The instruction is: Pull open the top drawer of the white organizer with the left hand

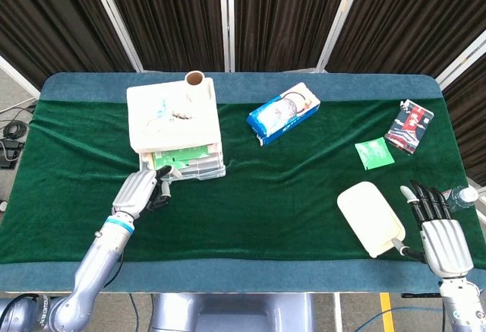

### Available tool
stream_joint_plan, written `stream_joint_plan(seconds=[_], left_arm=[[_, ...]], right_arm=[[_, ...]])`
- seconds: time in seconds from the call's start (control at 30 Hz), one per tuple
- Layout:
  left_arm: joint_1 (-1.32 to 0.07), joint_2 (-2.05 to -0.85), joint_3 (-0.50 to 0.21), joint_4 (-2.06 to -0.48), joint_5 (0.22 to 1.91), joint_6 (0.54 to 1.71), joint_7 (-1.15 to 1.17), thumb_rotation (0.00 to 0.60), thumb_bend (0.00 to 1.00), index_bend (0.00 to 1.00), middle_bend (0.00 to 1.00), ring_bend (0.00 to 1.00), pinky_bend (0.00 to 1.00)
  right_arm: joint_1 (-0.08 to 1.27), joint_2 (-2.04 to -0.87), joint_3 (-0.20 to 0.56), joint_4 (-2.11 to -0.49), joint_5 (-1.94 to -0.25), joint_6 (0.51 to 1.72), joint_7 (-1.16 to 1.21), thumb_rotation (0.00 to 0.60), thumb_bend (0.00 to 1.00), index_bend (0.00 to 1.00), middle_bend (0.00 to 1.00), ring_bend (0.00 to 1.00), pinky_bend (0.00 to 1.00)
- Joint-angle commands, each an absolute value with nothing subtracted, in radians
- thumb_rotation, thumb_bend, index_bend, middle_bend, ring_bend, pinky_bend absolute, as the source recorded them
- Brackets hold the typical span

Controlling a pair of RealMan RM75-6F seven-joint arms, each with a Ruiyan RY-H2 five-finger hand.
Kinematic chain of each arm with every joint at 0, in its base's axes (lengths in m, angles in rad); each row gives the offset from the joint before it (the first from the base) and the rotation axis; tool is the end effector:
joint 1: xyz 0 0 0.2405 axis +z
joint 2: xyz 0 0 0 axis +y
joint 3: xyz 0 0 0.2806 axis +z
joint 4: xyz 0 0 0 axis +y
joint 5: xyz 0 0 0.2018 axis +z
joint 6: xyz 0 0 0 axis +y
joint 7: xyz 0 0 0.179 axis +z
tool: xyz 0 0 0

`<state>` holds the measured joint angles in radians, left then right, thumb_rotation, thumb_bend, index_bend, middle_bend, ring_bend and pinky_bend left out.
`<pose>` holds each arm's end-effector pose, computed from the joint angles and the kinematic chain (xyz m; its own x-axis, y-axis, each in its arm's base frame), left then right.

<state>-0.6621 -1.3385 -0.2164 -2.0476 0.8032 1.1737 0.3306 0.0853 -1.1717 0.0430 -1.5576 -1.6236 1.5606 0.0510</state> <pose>-0.1354 0.3325 0.0459 0.0260 0.3764 0.9261 0.9951 -0.0977 0.0118 -0.3113 -0.2146 0.1664 0.3500 0.0601 0.9348 -0.9253 -0.1331 0.3550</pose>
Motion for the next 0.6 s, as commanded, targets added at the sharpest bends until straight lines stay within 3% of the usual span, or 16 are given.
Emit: stream_joint_plan(seconds=[0.03, 0.6], left_arm=[[-0.661, -1.336, -0.214, -2.054, 0.809, 1.174, 0.328, 0.6, 0.96, 0.52, 0.84, 0.75, 0.73], [-0.659, -1.327, -0.196, -2.076, 0.832, 1.171, 0.327, 0.6, 0.96, 0.62, 0.84, 0.75, 0.73]], right_arm=[[0.085, -1.172, 0.043, -1.557, -1.625, 1.562, 0.051, 0.6, 0.04, 0.0, 0.0, 0.0, 0.0], [0.085, -1.173, 0.043, -1.556, -1.626, 1.564, 0.051, 0.6, 0.04, 0.0, 0.0, 0.0, 0.0]])
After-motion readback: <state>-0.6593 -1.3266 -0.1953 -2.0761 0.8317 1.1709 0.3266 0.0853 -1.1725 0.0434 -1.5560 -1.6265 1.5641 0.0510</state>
